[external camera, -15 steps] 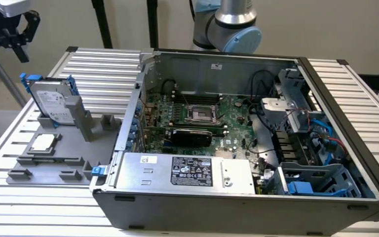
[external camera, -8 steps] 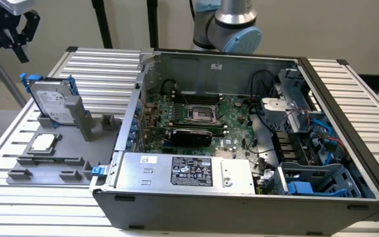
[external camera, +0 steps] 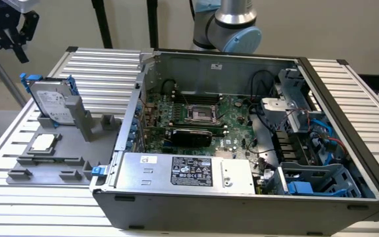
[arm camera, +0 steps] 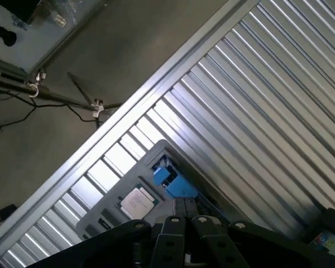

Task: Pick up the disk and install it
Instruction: 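Pick up the disk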

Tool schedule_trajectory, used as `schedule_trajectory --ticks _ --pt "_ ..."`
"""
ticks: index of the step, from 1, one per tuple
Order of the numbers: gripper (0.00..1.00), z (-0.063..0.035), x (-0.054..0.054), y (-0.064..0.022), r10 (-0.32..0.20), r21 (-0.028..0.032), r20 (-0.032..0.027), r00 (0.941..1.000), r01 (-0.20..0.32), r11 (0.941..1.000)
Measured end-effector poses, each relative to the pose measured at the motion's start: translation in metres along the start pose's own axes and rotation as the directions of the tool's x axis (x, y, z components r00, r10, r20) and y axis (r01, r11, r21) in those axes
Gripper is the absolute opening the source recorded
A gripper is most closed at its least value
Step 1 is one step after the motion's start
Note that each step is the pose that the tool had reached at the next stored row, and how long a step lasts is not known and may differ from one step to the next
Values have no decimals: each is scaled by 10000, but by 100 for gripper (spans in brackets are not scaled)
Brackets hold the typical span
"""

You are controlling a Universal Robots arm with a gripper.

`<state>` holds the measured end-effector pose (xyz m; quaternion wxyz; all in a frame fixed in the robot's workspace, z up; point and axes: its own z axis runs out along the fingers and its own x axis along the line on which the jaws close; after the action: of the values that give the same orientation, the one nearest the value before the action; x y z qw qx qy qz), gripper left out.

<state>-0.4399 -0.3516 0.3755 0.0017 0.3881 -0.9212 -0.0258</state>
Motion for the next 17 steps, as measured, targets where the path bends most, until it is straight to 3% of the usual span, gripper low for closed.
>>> schedule_trajectory --ticks 4,8,13,17 --pt "11 6 0 0 -735 -14 -36 9973 735 9973" --pt "11 12 0 -1 -1450 -29 -70 9894 1450 9894" --pt "11 16 1 -1 -2342 -45 -103 9721 2342 9722" --pt "11 20 0 -1 -3048 -63 -130 9523 3048 9524"
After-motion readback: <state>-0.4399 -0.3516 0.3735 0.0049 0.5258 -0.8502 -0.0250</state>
